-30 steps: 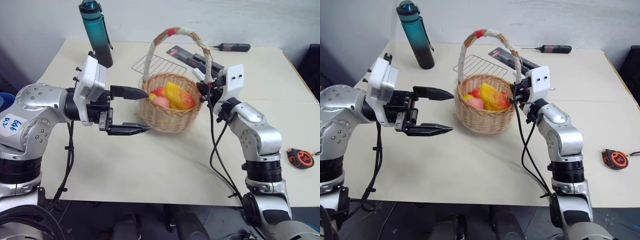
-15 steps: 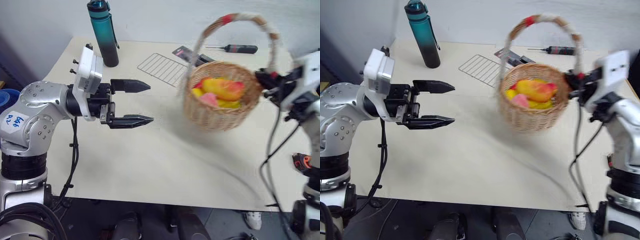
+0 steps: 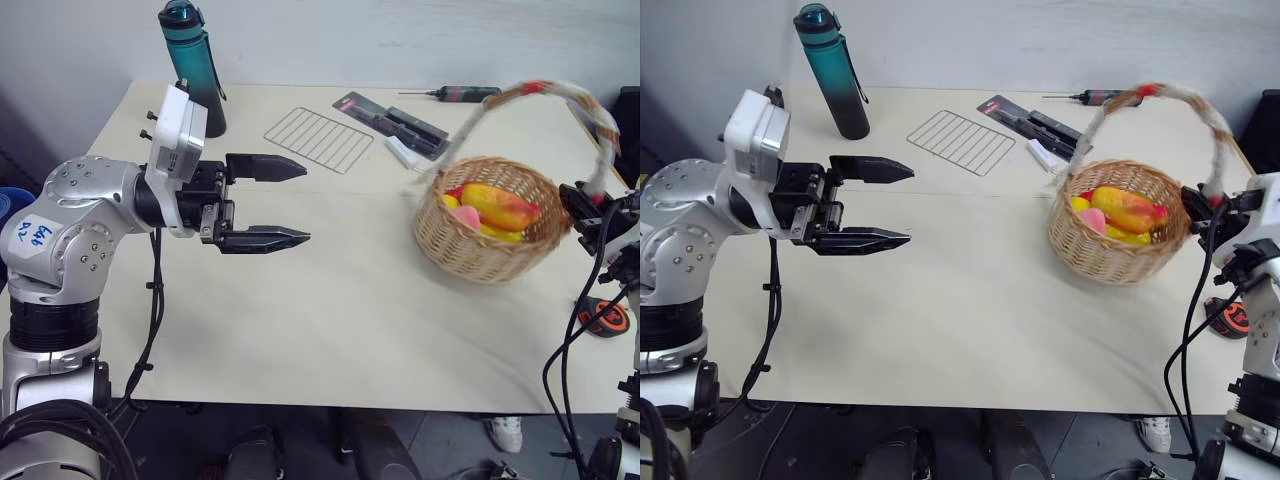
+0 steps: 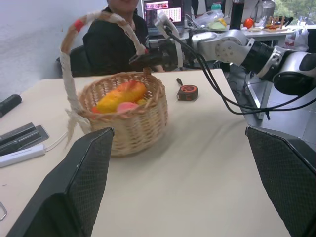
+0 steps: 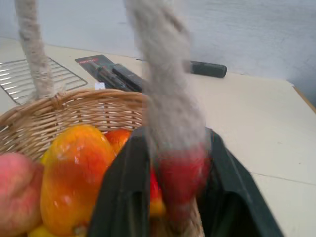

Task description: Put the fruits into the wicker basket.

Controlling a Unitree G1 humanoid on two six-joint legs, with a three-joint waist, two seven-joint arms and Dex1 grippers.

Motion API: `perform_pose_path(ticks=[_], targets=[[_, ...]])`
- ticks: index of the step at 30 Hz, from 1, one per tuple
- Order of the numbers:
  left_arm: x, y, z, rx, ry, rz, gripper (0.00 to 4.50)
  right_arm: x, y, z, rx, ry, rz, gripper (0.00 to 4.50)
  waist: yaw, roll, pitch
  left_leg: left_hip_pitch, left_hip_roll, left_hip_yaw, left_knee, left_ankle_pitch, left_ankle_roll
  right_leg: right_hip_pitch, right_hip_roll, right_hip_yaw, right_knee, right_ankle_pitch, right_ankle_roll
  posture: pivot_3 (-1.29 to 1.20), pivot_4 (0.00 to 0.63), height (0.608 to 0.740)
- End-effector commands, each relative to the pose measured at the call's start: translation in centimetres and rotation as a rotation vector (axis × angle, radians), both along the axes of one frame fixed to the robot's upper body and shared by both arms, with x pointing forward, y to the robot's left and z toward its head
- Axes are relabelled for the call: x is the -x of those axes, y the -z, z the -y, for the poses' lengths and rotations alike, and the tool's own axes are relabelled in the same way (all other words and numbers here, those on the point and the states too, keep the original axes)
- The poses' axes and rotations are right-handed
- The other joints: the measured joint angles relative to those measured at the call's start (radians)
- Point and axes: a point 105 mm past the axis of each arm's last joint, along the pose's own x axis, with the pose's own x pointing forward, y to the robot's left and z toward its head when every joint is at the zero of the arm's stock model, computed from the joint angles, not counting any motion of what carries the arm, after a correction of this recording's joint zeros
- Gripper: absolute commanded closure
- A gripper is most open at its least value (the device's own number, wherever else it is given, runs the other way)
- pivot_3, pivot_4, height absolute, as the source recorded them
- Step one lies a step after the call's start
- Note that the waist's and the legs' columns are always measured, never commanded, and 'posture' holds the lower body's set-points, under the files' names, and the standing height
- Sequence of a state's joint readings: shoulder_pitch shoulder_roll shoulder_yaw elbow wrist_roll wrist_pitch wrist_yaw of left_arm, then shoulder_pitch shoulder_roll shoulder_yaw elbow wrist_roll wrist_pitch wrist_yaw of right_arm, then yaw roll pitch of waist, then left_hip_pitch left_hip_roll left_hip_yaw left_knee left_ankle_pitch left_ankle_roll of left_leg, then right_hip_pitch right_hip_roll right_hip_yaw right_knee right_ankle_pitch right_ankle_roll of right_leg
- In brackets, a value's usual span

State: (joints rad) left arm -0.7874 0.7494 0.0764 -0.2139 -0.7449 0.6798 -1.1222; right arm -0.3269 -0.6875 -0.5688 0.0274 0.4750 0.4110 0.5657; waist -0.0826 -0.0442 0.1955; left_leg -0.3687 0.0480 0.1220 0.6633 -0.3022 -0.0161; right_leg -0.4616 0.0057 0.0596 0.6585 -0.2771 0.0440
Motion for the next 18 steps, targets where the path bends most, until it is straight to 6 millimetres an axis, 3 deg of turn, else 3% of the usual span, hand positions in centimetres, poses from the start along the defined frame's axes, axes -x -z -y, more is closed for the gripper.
perform_pose_path(ticks=[1,5,7,12,15,18], targets=[[0.2,-0.9,0.1,0.011,0.024,0.042,0.0,2.2,-2.4,0.9,0.03,-0.011,0.073,1.97,0.002,0.0,0.0,0.0,0.0,0.0,0.0,0.0,0.0,0.0,0.0,0.0,0.0,0.0,0.0,0.0,0.15,0.74],[0.0,-0.6,0.0,0.011,0.027,0.033,0.0,4.5,-2.8,2.1,0.1,-0.045,-0.004,0.62,0.006,0.0,0.0,0.0,-0.001,0.0,0.0,0.0,0.0,0.0,-0.001,0.0,0.0,0.0,0.0,0.0,0.15,0.74],[-0.1,-0.6,-0.1,0.011,0.029,0.029,0.0,6.7,-3.0,3.3,0.135,-0.1,-0.101,0.02,0.008,0.0,0.0,0.0,-0.001,0.0,0.0,0.0,0.0,0.001,-0.001,0.0,0.0,0.0,0.0,0.0,0.15,0.74],[-0.2,-0.5,-0.6,0.007,0.027,0.005,0.0,12.3,-2.5,5.8,0.182,-0.254,-0.44,0.02,0.018,0.0,0.0,0.003,-0.001,-0.001,0.0,-0.002,0.003,0.005,0.001,0.0,-0.004,-0.001,0.001,0.0,0.15,0.74],[0.2,-0.2,-1.2,0.013,0.033,-0.023,0.0,13.2,-4.0,7.2,0.121,-0.261,-0.43,0.02,-0.002,-0.002,0.001,0.015,0.001,-0.002,-0.003,-0.005,0.007,0.021,0.003,-0.001,-0.014,-0.003,0.004,0.0,0.15,0.74],[0.2,0.2,-1.4,0.014,0.02,-0.035,0.0,13.0,-4.8,7.1,0.118,-0.282,-0.407,0.02,-0.009,-0.002,0.001,0.016,0.0,-0.001,-0.005,-0.006,0.01,0.025,0.001,0.0,-0.015,-0.002,0.005,0.0,0.15,0.74]])
